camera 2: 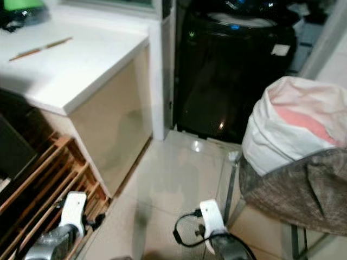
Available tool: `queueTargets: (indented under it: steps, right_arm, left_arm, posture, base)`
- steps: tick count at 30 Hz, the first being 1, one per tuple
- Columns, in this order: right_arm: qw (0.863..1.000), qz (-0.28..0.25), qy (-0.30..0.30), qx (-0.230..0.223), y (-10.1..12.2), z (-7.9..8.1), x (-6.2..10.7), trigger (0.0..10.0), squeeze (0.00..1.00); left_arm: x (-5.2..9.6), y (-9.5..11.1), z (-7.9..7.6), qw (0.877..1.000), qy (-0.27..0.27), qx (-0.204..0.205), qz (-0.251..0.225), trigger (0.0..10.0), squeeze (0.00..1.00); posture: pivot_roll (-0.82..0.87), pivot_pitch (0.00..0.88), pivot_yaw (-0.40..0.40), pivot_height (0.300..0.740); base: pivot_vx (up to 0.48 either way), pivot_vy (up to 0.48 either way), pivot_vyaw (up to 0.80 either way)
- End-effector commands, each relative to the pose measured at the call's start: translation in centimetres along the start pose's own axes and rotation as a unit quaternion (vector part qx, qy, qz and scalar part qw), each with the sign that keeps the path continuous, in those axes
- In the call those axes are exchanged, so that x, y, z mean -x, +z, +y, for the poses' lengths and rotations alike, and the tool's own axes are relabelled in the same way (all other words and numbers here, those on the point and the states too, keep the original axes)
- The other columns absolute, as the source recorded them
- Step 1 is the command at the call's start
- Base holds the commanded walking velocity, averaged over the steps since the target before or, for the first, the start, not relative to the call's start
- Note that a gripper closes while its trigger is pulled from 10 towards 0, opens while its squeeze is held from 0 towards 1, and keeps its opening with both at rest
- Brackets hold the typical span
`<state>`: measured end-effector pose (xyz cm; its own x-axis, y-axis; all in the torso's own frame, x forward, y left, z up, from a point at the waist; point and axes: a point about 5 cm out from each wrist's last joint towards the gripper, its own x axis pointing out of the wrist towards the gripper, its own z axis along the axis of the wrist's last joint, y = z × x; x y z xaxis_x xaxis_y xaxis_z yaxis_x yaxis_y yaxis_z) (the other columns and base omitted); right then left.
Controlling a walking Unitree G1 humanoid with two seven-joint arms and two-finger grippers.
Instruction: Clothes washing
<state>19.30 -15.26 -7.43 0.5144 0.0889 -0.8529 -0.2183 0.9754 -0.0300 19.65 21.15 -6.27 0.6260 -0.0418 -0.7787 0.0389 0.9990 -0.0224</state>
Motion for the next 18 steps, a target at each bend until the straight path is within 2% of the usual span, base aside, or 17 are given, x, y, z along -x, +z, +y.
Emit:
queueTargets:
  steps: [1,3,5,10,13,18]
  right_arm:
    - [1.000,-0.021,0.002,0.002,0.9,0.0,-0.2,10.0,0.00]
    - [1.000,-0.024,0.005,0.008,1.0,0.1,-0.3,10.0,0.00]
    - [0.999,-0.029,0.010,0.014,1.3,0.1,-0.3,10.0,0.00]
    - [0.999,-0.041,0.011,0.016,2.3,-0.1,-0.5,10.0,0.00]
    - [0.999,-0.041,0.011,0.021,2.4,-0.1,-0.6,10.0,0.00]
    - [0.998,-0.043,0.027,0.032,2.7,0.1,-0.7,10.0,0.00]
  left_arm:
    - [-0.1,0.0,-0.1,1.000,-0.003,0.015,-0.008,10.0,0.00]
    - [-0.2,0.1,-0.2,1.000,-0.002,0.022,-0.012,10.0,0.00]
    - [-0.2,0.3,0.1,1.000,0.017,0.010,-0.020,10.0,0.00]
    - [-0.3,1.2,-0.1,0.998,0.015,0.008,-0.064,10.0,0.00]
    - [-0.4,1.0,-0.4,0.998,0.011,0.012,-0.057,10.0,0.00]
    - [-0.4,0.4,-0.7,0.999,0.010,-0.004,-0.053,10.0,0.00]
  posture:
    - [0.08,0.000,0.015,0.740]
    - [0.08,0.000,0.009,0.740]
    - [0.08,0.000,0.003,0.740]
    - [0.10,0.000,-0.013,0.740]
    - [0.11,0.000,-0.020,0.740]
    - [0.13,0.000,-0.034,0.740]
  base:
    - [0.000,0.000,0.80]
    - [0.000,0.000,0.80]
    - [0.000,0.000,0.80]
    - [0.000,0.000,0.80]
    - [0.000,0.000,0.80]
    - [0.000,0.000,0.80]
